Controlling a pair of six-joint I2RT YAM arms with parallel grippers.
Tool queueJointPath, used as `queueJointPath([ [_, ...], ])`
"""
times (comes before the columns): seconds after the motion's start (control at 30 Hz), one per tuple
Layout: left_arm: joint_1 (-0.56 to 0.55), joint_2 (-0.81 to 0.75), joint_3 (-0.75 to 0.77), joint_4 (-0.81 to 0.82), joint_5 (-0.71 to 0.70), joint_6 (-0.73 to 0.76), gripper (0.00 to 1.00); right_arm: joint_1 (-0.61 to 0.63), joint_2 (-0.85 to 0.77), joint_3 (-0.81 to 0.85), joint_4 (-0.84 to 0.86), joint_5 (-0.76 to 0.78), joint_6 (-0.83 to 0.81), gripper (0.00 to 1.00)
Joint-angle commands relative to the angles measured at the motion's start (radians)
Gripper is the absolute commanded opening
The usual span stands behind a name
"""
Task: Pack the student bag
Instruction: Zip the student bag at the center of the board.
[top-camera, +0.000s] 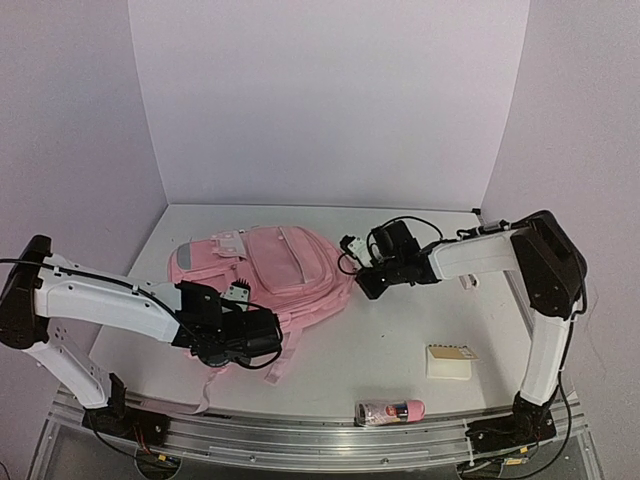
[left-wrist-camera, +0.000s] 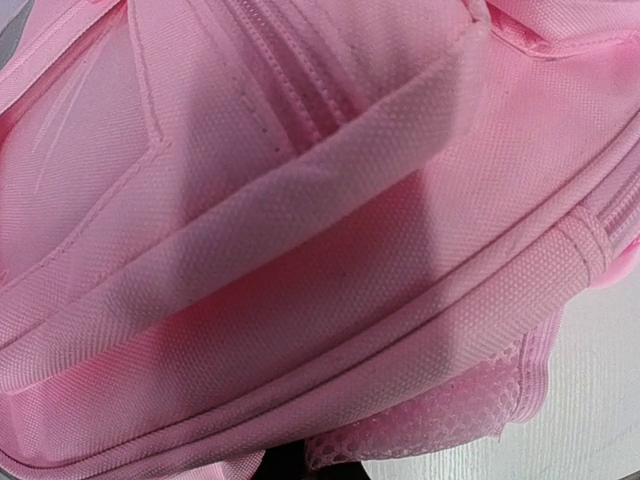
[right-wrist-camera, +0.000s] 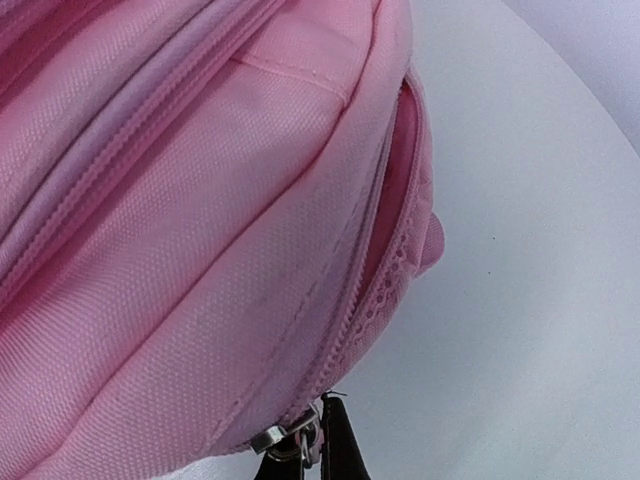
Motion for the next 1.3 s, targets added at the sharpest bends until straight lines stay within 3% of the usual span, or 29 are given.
queueJointPath([
  [0.0,0.032,-0.055,-0.033,-0.127,-0.043,-0.095,0.00,-0.060,-0.020,0.043,-0.107,-0.095,-0.111,0.00],
  [0.1,0.075,-0.047,-0.012,-0.133,-0.079,-0.156,0.00,-0.055,-0.084,0.012,-0.183,-0.384,-0.058,0.00],
  [0.2,0.114,-0.041,0.005,-0.101,-0.140,-0.169,0.00,-0.029,-0.110,-0.027,-0.192,-0.553,-0.018,0.00],
  [0.4,0.240,-0.066,-0.012,0.115,-0.188,0.071,0.01,0.096,-0.101,-0.034,-0.183,-0.565,0.042,0.00],
  [0.5,0.260,-0.112,-0.030,0.155,-0.172,0.135,0.20,0.170,-0.073,-0.014,-0.165,-0.555,0.089,0.00],
  [0.6,0.259,-0.207,-0.078,0.232,-0.063,0.225,0.58,0.231,-0.046,-0.010,-0.110,-0.530,0.146,0.00],
  [0.73,0.244,-0.286,-0.077,0.259,0.098,0.258,0.86,0.236,-0.024,-0.033,-0.025,-0.500,0.226,0.00],
  [0.8,0.196,-0.279,-0.046,0.253,0.107,0.255,0.92,0.236,-0.019,-0.029,-0.018,-0.492,0.243,0.00],
  [0.97,0.038,-0.139,0.156,0.187,-0.005,0.375,0.99,0.236,-0.039,-0.053,0.025,-0.456,0.273,0.00],
  [1.13,0.040,0.008,0.242,0.264,-0.070,0.647,0.99,0.236,-0.063,-0.090,0.065,-0.447,0.348,0.00],
  [1.27,0.094,0.061,0.252,0.351,0.002,0.810,0.97,0.236,-0.061,-0.092,0.080,-0.446,0.383,0.00],
])
